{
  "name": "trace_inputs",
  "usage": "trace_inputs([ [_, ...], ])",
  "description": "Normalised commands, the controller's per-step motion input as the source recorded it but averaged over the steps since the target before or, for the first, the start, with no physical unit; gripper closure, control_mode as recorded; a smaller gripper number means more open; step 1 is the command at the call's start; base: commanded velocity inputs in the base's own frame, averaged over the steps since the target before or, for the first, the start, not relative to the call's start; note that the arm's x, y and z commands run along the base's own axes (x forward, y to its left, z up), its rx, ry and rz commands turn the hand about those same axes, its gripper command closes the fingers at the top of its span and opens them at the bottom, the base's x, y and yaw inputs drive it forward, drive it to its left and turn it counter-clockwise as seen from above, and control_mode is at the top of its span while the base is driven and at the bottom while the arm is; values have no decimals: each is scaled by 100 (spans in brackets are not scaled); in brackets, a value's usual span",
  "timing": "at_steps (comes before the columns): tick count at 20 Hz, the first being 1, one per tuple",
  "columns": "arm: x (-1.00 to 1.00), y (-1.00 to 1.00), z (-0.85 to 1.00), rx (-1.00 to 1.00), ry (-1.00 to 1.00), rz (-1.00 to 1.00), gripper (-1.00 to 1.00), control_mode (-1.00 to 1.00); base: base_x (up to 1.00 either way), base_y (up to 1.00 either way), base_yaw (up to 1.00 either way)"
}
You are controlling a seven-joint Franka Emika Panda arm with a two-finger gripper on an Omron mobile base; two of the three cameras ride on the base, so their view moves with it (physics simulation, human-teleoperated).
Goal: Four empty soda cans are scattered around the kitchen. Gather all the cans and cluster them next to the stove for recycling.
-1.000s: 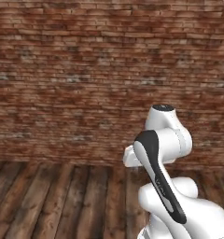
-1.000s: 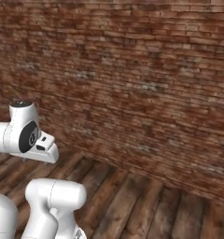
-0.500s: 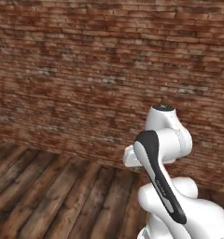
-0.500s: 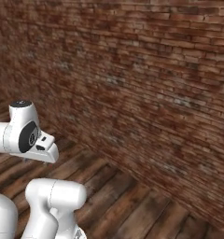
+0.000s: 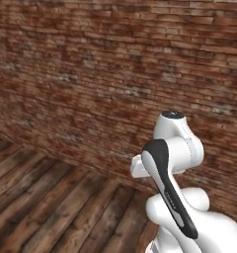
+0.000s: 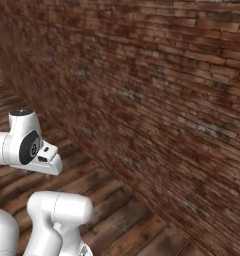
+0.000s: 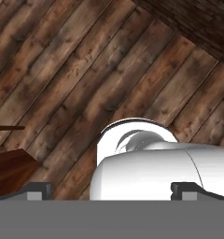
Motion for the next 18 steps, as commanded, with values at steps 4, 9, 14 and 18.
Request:
trace_inputs([
  [4,0,0,0,0,0,0,-100,100,44,-51,32],
  [9,0,0,0,0,0,0,-100,100,45,-53,31],
  [14,0,0,0,0,0,0,-100,100,55,1,27],
  [18,0,0,0,0,0,0,-100,100,33,7,32],
])
